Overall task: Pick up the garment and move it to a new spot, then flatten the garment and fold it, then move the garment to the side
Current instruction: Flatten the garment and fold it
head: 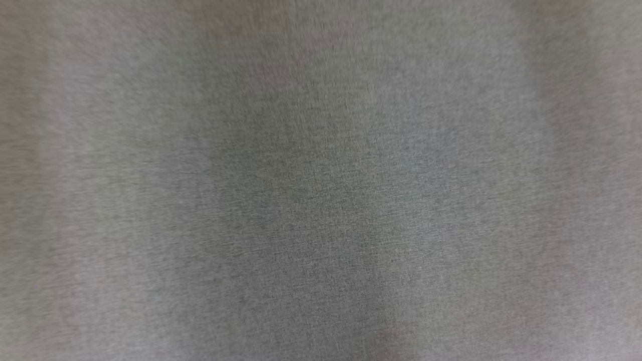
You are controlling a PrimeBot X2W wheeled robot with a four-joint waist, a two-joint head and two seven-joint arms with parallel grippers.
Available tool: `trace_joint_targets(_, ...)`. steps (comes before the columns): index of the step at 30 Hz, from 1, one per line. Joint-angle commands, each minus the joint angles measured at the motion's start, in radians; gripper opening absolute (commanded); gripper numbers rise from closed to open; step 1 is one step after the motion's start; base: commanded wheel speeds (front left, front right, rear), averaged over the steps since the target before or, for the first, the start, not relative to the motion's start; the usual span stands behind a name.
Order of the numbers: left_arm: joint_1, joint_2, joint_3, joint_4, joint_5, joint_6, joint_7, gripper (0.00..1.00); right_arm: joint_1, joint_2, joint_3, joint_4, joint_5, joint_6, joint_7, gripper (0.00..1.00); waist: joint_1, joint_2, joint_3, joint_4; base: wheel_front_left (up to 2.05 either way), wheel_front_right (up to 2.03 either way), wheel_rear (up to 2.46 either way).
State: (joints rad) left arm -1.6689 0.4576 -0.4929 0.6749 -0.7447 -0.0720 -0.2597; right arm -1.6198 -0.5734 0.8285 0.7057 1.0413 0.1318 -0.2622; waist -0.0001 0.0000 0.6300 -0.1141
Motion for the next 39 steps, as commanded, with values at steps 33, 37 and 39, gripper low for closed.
trace_joint_targets(33, 1.750, -0.246, 0.257, -0.708, 0.045, 0.142, -0.005, 0.00, 1.333, -0.070, -0.251, -0.222, 0.001, -0.002, -0.003, 0.00, 0.0001, 0.0000, -0.502, 0.066, 0.00, 0.00, 0.00)
trace_joint_targets(37, 1.839, -0.290, 0.284, -0.693, 0.054, 0.123, -0.006, 0.00, 1.424, -0.053, -0.311, -0.229, -0.037, -0.002, -0.003, 0.00, 0.0001, 0.0000, -0.514, 0.072, 0.00, 0.00, 0.00)
trace_joint_targets(39, 1.873, -0.313, 0.296, -0.679, 0.048, 0.107, -0.005, 0.00, 1.463, -0.044, -0.342, -0.229, -0.051, -0.002, -0.003, 0.00, 0.0001, 0.0000, -0.515, 0.077, 0.00, 0.00, 0.00)
